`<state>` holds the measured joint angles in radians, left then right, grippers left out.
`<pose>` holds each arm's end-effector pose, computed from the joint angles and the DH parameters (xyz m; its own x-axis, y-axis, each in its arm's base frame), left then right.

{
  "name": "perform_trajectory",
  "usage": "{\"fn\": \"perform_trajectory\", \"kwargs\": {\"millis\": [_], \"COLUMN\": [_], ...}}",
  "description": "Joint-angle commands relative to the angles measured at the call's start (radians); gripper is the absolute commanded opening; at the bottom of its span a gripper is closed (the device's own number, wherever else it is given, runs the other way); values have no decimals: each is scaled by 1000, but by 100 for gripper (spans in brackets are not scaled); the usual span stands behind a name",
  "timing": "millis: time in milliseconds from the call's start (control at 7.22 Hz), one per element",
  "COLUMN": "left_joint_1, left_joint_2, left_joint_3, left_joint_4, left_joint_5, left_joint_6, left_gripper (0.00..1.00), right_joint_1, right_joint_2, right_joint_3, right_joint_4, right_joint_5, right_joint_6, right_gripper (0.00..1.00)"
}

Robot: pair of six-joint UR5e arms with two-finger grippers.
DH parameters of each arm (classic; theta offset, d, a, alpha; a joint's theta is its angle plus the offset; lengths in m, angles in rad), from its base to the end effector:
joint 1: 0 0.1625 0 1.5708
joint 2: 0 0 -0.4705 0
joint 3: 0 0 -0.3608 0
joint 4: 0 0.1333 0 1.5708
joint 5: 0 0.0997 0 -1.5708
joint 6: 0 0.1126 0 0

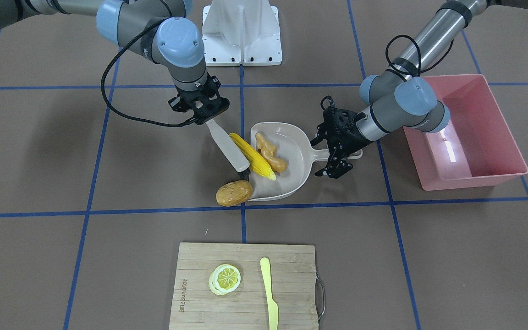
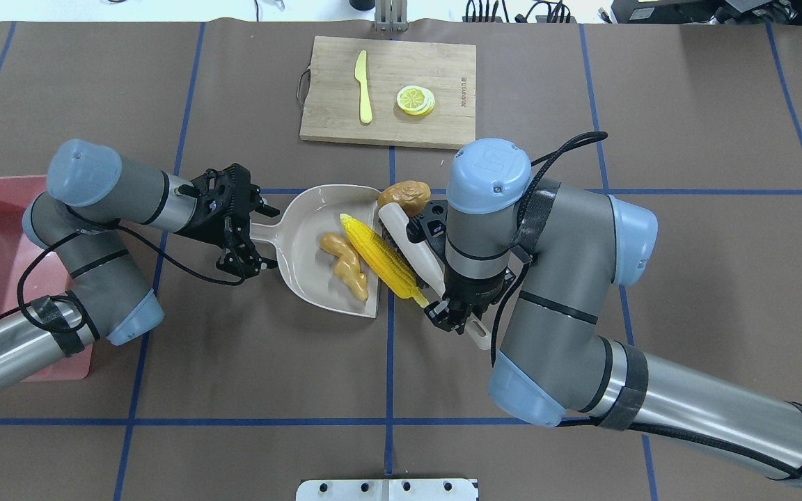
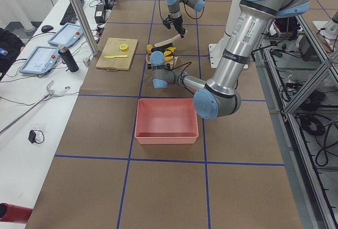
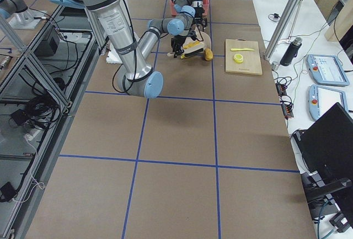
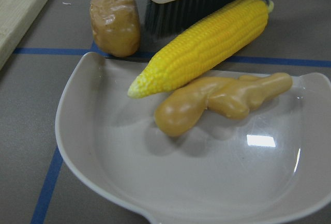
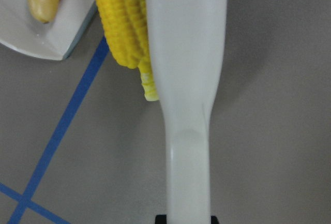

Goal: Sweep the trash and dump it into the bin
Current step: 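Sweep the yellow corn cob into the dustpan with the brush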

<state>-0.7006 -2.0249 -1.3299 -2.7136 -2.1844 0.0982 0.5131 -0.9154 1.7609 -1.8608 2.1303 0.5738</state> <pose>0.4682 -0.4844 0.4312 0.0806 0.9964 -0.0263 -0.1717 0.0399 0.9843 -0.5399 -0.3886 0.2940 0.5464 -0.5091 0.6650 0.5282 0.8257 0.1981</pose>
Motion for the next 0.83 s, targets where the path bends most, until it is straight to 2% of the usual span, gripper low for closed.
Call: {"fn": "perform_trajectory", "kwargs": {"millis": [0, 139, 277, 693], "left_joint_1": [1, 1, 1, 1], "left_joint_2": [0, 0, 0, 0], "left_joint_3": [0, 0, 0, 0], "left_joint_4": [0, 0, 0, 0], "left_joint_5": [2, 0, 0, 0], "left_joint_6": [0, 0, 0, 0], "left_gripper": [97, 97, 97, 97], "right_joint_1": [-1, -1, 27, 116], "right_joint_2": [7, 6, 9, -48], "right_joint_3": [-6, -6, 11, 138], "right_joint_4": [0, -6, -64, -214], "right_joint_5": [3, 5, 5, 20], "right_joint_6": [0, -6, -9, -9], "right_gripper": [0, 0, 0, 0]}}
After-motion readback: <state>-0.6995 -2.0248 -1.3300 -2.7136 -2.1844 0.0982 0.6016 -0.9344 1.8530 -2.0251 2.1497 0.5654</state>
